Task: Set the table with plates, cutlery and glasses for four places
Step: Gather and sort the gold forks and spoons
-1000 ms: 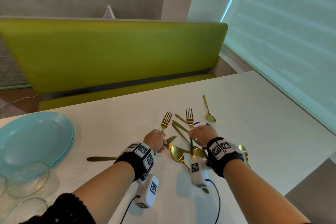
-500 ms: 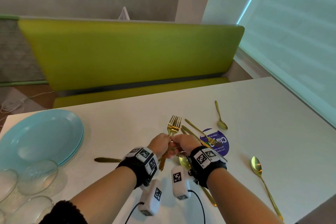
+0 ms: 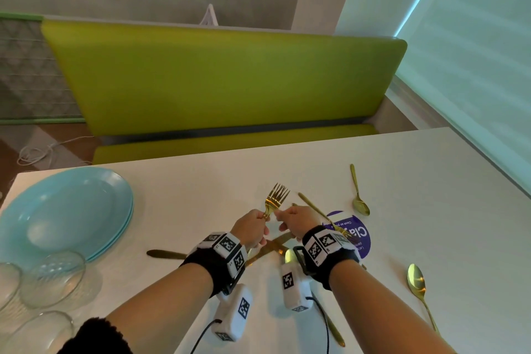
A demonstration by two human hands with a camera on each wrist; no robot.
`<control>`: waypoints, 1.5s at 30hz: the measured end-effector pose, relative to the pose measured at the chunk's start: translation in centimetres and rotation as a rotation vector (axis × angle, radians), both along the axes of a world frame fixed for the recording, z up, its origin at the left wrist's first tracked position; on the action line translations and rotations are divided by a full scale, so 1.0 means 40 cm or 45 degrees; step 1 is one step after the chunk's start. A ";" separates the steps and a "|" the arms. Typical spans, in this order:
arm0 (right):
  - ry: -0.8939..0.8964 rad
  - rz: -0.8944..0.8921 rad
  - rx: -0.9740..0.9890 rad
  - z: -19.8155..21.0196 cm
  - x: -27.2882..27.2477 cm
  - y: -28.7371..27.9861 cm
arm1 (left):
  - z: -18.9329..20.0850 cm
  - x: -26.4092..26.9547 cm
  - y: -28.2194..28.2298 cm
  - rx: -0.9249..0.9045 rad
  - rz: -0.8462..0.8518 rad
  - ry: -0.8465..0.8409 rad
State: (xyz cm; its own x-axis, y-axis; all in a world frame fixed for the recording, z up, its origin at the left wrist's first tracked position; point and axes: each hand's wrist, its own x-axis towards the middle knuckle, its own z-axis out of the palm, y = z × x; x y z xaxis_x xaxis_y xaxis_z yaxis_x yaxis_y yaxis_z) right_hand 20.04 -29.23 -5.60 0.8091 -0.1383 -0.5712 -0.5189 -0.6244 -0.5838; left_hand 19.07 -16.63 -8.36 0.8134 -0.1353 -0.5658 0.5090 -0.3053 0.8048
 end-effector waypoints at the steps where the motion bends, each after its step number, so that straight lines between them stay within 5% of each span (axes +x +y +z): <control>1: -0.037 0.019 -0.126 -0.003 0.012 -0.021 | -0.001 0.005 0.004 0.021 0.015 -0.008; 8: -0.022 0.023 -0.844 -0.071 0.068 -0.187 | -0.010 0.033 0.039 0.021 0.182 0.003; 21: 0.047 0.251 -1.043 -0.132 0.087 -0.206 | -0.004 0.039 0.085 0.095 0.160 -0.015; 27: -0.161 0.353 -1.110 -0.055 0.066 -0.194 | 0.023 0.029 0.090 0.119 0.208 -0.079; 32: -0.399 0.748 -1.202 0.038 0.023 -0.135 | 0.056 0.015 0.089 0.215 0.250 -0.195; 38: -0.530 1.236 -1.200 0.102 -0.106 0.009 | 0.094 -0.056 0.103 0.230 0.007 -0.091; 45: -0.557 1.382 -1.173 0.153 -0.223 0.149 | 0.150 -0.171 0.132 0.206 -0.422 0.022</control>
